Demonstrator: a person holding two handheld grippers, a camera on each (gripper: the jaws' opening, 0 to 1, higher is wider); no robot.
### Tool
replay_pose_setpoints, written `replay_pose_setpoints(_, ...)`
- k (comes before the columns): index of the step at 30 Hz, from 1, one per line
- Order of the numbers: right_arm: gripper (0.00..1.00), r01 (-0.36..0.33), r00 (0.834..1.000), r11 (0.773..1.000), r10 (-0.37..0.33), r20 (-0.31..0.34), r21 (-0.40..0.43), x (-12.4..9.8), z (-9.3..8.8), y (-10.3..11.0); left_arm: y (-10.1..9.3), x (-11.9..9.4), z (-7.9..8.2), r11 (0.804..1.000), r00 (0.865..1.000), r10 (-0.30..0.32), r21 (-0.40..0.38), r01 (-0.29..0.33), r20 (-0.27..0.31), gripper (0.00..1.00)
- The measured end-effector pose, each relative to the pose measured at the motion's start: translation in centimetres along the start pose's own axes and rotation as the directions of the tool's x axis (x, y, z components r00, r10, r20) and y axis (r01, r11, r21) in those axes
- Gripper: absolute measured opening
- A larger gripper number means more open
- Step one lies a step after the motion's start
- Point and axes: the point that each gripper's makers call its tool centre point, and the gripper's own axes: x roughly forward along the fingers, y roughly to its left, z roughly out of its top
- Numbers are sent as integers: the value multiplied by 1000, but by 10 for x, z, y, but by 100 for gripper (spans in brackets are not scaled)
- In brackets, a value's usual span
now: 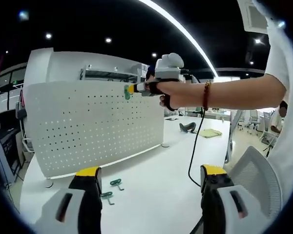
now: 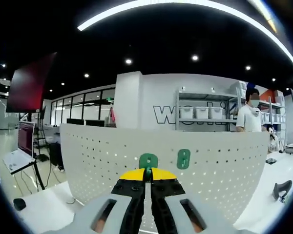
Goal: Insert the hook assembly into the mounting plate slot until the hook locks in place.
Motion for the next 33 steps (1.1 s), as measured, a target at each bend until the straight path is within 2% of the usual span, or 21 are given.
replay_pose_setpoints(2,1,2,1000,1000,-2,0,-8,4,0,0,-1,0,3,1000,1000,-6,5,6,17,85)
replay_pose_setpoints(14,1,13,1000,1000,-12,17,-20,22,3,-7,3,4,0,1000,1000,-12,-1,12,-8,84)
replay_pose_setpoints(18,1,24,999,1000,-24,22,-19,28,4,-11,6,3,4,1000,1000,-12,-2,12,3,84)
replay_pose_setpoints(33,1,38,999,999,-37,24,-26,48,2,-13,15,6,-9,1000,1000,-1,-20,0,-31,83)
